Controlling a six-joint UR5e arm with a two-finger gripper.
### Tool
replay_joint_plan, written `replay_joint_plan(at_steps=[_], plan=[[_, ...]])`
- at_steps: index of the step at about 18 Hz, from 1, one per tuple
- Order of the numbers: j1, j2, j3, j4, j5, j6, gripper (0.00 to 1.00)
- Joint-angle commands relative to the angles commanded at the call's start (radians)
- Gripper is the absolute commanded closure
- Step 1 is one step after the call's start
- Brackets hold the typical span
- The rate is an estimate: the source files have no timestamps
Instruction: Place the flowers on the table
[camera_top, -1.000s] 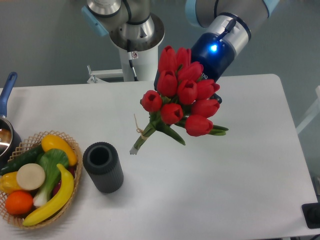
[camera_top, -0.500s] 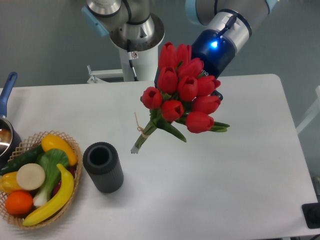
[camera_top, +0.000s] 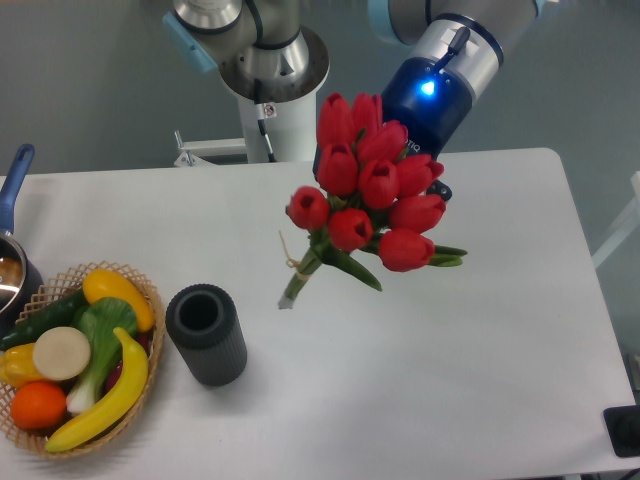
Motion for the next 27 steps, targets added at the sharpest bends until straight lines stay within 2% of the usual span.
replay_joint_plan(at_steps=[2, 7, 10, 14, 16, 17, 20, 24, 27], plan=[[-0.002, 0.0, -0.012, -0.003, 0.123, 0.002, 0.59], [0.0, 0.003, -0.02, -0.006, 0.328, 0.008, 0.6], [-0.002, 0.018, -0.064, -0.008, 0.518, 0.014, 0.59], [0.002, 0.02, -0.135, -0.006, 0.623, 0.047, 0.59], [0.002, 0.018, -0.15, -0.014, 0.741, 0.104, 0.59], [0.0, 0.015, -0.164, -0.038, 0.817, 0.127, 0.59], [-0.003, -0.005, -0.189, -0.058, 0.922, 0.175, 0.59], [-0.003, -0.035, -0.212, -0.057, 1.001, 0.175, 0.59], [-0.006, -0.102, -0.219, -0.063, 1.1, 0.17, 0.59]])
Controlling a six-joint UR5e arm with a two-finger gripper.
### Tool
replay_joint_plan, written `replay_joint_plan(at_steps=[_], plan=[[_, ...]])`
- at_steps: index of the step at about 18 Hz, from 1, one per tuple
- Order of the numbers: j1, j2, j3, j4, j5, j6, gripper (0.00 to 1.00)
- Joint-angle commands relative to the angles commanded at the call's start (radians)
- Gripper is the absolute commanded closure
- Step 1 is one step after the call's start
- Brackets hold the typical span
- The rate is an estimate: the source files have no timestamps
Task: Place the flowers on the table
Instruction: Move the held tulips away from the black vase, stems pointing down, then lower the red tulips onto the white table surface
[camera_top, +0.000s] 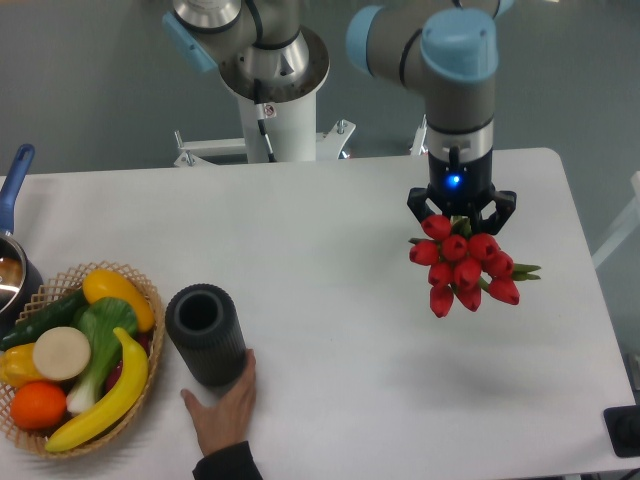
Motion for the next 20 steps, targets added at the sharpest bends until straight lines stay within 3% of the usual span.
replay_joint_plan(at_steps=[3, 15, 20], plan=[[-0.005, -0.066, -0.008, 0.002, 0.088, -0.002, 0.59], [-0.006, -0.18, 0.008, 0.009, 0.076, -0.034, 0.59], [-0.009, -0.2, 0.023, 0.012, 0.074, -0.061, 0.58]])
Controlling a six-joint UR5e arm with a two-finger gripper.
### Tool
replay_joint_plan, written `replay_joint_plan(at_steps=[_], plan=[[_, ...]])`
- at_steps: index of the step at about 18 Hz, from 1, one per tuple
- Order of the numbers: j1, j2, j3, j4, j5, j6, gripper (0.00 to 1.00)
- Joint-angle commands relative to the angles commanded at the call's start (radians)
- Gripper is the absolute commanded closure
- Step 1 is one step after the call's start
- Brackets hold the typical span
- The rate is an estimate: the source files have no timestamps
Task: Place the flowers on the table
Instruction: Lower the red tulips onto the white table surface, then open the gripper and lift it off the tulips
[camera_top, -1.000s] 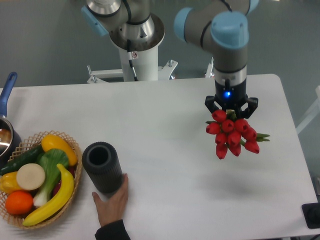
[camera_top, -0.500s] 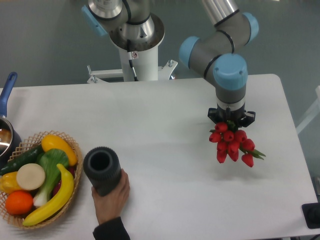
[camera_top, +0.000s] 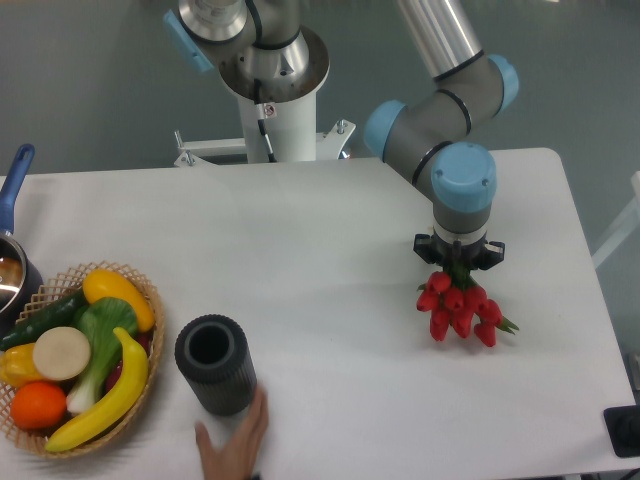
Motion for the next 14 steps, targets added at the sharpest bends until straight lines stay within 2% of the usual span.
replay_joint_plan(at_steps=[1, 3, 4, 8, 11, 14], plan=[[0.0, -0.002, 0.0, 0.002, 0.0, 0.002, 0.46], [0.0, 0.003, 0.011, 0.002, 0.003, 0.009, 0.05], [0.0, 0.008, 0.017, 0.002, 0.002, 0.009, 0.01], [0.006, 0.037, 0.037, -0.003, -0.003, 0.021, 0.0], [0.02, 0.078, 0.067, -0.008, -0.005, 0.104, 0.0], [0.046, 0.084, 0.089, -0.014, -0.017, 0.146, 0.0]])
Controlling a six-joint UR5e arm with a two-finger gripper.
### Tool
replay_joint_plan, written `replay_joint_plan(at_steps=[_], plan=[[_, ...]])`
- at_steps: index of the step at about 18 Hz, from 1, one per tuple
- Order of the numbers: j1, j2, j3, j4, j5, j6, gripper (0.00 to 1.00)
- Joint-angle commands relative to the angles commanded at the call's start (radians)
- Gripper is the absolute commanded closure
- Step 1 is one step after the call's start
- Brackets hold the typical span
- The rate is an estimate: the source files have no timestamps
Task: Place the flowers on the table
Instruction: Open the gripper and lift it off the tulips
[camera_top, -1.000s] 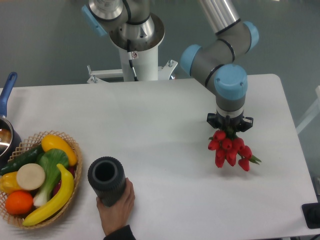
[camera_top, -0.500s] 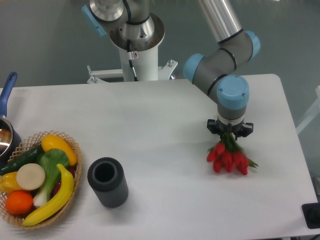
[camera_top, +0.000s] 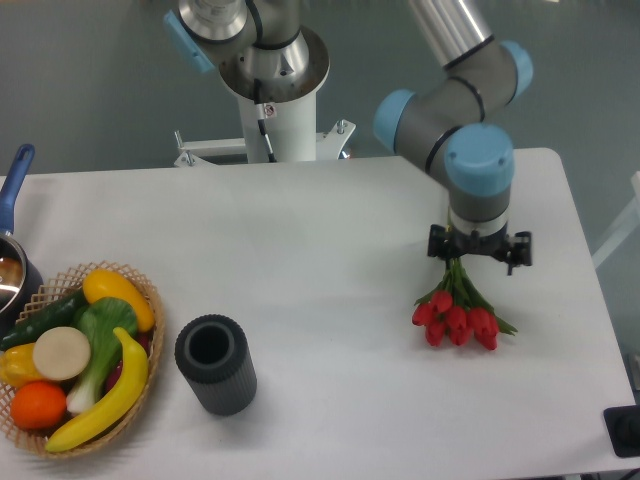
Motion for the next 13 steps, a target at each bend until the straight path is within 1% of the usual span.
replay_joint_plan(at_steps=[1, 3, 7, 8, 10, 11, 13], plan=[[0.012, 0.0, 0.0, 0.0, -0.015, 0.049, 0.0], [0.043, 0.024, -0.002, -0.006, -0.063, 0.191, 0.0], [0.136, 0.064, 0.003, -0.077, -0.175, 0.432, 0.0], [0.159, 0.066, 0.006, -0.09, -0.202, 0.481, 0.0], [0.199, 0.071, 0.012, -0.115, -0.251, 0.535, 0.0], [0.21, 0.071, 0.012, -0.117, -0.261, 0.548, 0.0], [0.213, 0.071, 0.012, -0.117, -0.264, 0.557, 0.0]])
